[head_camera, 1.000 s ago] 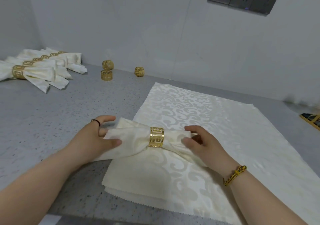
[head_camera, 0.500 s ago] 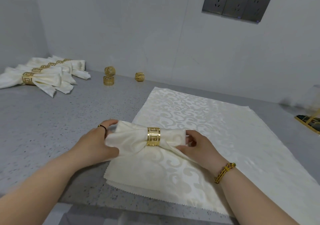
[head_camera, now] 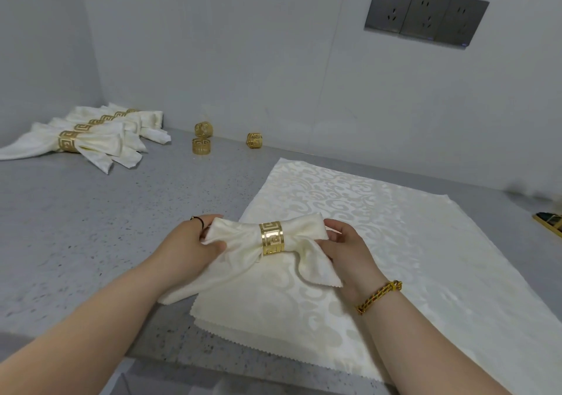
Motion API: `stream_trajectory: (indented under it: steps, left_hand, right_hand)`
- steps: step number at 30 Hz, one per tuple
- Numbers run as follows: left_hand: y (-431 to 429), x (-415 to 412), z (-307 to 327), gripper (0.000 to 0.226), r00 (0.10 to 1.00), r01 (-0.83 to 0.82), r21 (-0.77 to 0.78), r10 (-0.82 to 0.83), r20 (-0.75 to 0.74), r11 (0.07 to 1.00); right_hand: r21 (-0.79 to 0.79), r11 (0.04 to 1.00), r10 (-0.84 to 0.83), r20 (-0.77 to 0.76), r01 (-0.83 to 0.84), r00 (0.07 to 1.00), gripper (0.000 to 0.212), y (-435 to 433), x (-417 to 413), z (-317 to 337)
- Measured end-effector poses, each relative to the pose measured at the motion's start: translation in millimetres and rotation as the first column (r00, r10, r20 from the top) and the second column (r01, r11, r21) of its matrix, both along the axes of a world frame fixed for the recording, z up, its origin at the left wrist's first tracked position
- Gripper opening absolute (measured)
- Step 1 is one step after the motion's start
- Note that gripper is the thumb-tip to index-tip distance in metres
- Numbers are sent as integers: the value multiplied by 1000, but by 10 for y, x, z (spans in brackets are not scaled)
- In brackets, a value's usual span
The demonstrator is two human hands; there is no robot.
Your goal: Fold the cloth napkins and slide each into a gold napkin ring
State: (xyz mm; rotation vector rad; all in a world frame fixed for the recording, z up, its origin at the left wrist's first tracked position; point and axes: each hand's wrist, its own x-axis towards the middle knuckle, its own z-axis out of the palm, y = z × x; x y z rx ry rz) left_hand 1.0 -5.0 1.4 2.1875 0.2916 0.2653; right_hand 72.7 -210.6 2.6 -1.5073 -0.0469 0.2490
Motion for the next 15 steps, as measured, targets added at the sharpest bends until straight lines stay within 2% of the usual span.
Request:
stream_trajectory:
  steps: [2, 4, 6, 8, 10, 12, 13, 15]
  left_hand:
    - [32, 7, 55, 60, 998, 27, 40, -25, -49, 999]
    - [44, 34, 100, 71, 999, 26, 233, -15, -51, 972]
    - [-14, 95, 124, 80, 997, 21, 459, -52, 55, 888]
    - [-180, 190, 110, 86, 983, 86, 595, -164, 78, 799]
    - [-344, 325, 50, 78, 979, 124, 691, -202, 33, 712]
    - [-403, 434, 19, 57, 985, 88, 749, -170, 34, 657]
    - [-412, 479, 18, 48, 987, 62, 762, -154, 51, 645]
    - [-385, 483, 9, 37, 987, 36, 767, -144, 74, 641]
  right_hand:
    - [-20, 1000, 1, 4, 0, 1000, 38, 40, 8, -18]
    - [-163, 986, 1, 87, 13, 996, 41, 53, -6, -21]
    - [-269, 963, 55, 170, -7, 984, 40, 54, -38, -12]
    - [-387, 922, 127, 237, -26, 963, 42, 61, -56, -18]
    - [-477, 878, 144, 331, 34, 933, 41, 54, -53, -53]
    - [-512, 847, 125, 455, 144, 881, 28, 41, -81, -54]
    - [-543, 820, 147, 507, 183, 849, 24, 11, -85, -47]
    - [-629, 759, 242, 513, 169, 823, 32, -50, -108, -58]
